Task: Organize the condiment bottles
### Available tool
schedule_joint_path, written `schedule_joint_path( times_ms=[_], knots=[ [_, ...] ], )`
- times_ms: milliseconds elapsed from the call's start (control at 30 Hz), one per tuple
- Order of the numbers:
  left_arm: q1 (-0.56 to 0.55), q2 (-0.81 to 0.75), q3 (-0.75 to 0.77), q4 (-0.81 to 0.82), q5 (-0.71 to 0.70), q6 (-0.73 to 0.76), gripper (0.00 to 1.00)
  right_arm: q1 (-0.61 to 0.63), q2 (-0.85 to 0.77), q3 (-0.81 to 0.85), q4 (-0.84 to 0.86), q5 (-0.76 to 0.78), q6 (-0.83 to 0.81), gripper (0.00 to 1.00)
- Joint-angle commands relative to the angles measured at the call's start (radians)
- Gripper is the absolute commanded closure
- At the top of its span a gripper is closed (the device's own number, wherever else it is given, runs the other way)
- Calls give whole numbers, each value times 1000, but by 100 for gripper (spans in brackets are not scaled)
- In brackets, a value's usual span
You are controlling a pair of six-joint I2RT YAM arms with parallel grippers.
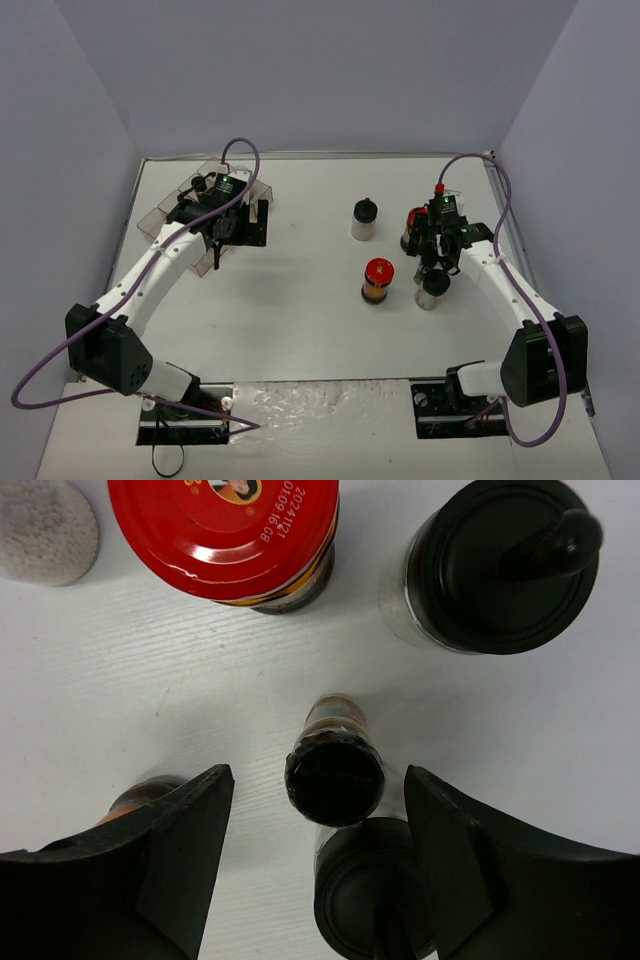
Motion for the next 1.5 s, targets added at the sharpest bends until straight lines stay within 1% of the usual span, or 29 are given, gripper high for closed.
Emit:
schedule_joint_path(
  times_ms=[0,67,100,233,267,300,400,500,567,667,833,933,1000,1100,1300,1467],
  knots=[
    [-2,-63,25,21,-21,8,3,3,28,-31,45,32,20,36],
    [-2,-68,19,19,-21,8,3,3,34,-38,58,30,20,38],
    [-2,-71,17,19,-21,8,3,3,44,-47,65,27,20,41],
    [-2,-75,9,16,-21,9,3,3,59,-65,82,30,23,44],
    [-2,-77,8,16,-21,9,3,3,58,-65,82,33,23,46],
    [-2,-81,6,16,-21,9,3,3,58,-69,88,36,19,52],
    [-2,-85,10,16,-23,12,3,3,50,-61,88,47,6,65],
    [-2,-92,18,9,-31,18,3,4,38,-30,82,27,-18,88],
    [-2,-98,23,2,-33,21,3,7,31,15,71,2,-35,99],
    [-2,-115,26,-8,-38,30,3,24,24,85,53,-56,-56,100],
    [1,-163,16,-16,-37,59,3,164,75,300,33,-83,-101,100],
    [5,-196,0,-19,-38,61,3,261,154,427,21,-106,-130,100],
    [8,-224,-12,-21,-38,64,3,309,223,484,17,-112,-147,100],
    [19,-273,-45,-20,-44,64,3,415,318,592,13,-108,-181,100],
    [37,-393,-146,-15,-31,50,3,543,497,698,19,-89,-228,100],
    [39,-461,-216,1,33,39,3,597,594,691,86,-122,-257,100]
  ],
)
